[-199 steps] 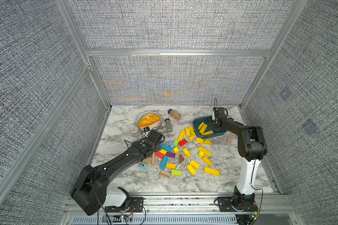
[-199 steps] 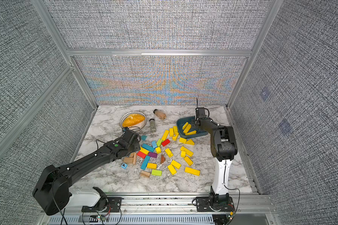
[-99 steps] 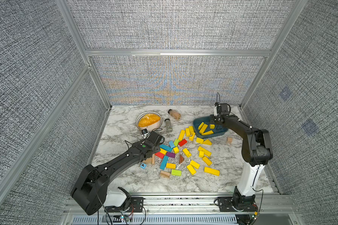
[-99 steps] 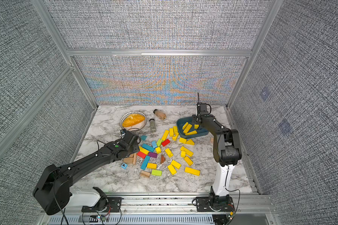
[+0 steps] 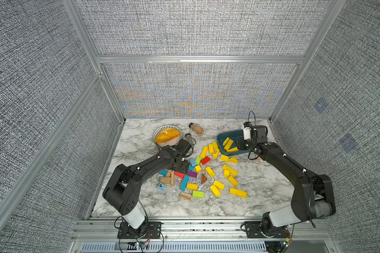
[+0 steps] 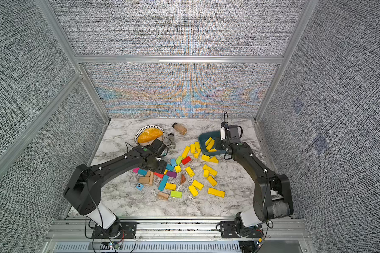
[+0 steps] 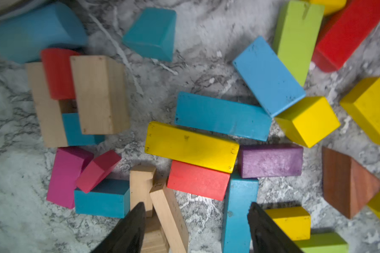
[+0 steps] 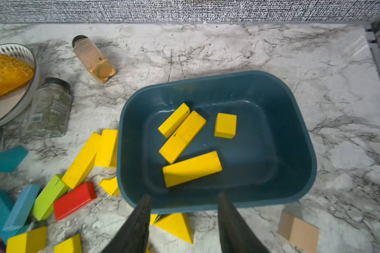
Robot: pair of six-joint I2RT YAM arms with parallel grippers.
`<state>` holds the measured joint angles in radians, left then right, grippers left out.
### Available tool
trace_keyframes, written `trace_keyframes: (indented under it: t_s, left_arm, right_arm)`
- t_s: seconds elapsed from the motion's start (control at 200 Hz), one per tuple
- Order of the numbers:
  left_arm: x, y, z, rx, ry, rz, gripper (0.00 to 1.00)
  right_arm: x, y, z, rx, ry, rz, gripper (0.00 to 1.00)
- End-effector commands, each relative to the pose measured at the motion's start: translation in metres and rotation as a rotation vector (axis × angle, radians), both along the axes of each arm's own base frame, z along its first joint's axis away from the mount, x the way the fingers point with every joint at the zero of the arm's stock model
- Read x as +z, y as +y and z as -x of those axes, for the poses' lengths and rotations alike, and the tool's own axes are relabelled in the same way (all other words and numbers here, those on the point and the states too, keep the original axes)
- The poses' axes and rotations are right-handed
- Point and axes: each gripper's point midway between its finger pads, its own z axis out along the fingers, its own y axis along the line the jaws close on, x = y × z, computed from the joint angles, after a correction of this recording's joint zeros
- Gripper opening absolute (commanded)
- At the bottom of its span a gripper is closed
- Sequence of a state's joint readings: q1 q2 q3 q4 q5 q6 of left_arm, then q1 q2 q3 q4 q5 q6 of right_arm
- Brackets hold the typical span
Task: Pick out the yellow building blocks
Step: Pick up the building block from the center of the board.
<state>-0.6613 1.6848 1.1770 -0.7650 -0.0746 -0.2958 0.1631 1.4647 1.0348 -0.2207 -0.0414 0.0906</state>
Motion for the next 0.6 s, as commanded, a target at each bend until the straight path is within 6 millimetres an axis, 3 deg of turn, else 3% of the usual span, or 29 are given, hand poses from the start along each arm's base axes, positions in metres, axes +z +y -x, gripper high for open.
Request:
trace_keyframes:
  t_s: [0.0,0.15,0.315,0.596]
  left_arm:
    - [-0.007,0.006,0.014,-0.138,0.084,-0.069,0.92]
    - [-0.010,0.004,0.005,-0.178,0.070,-0.089,0.99]
    - [-0.017,-0.003,-0.006,-0.229,0.070,-0.104,1.00]
    - [-0.031,0.003,-0.026,-0.212,0.066,-0.135,1.00]
  right_arm:
    - [0.001,-0.001,0.013,0.001,-0.001,-0.009,0.51]
    - [0.007,-0.004,0.025,-0.003,-0.018,-0.014,0.51]
    - [0.005,-0.003,0.028,0.004,-0.014,-0.023,0.51]
    - [0.003,-0.002,0.030,0.005,-0.016,-0.031,0.51]
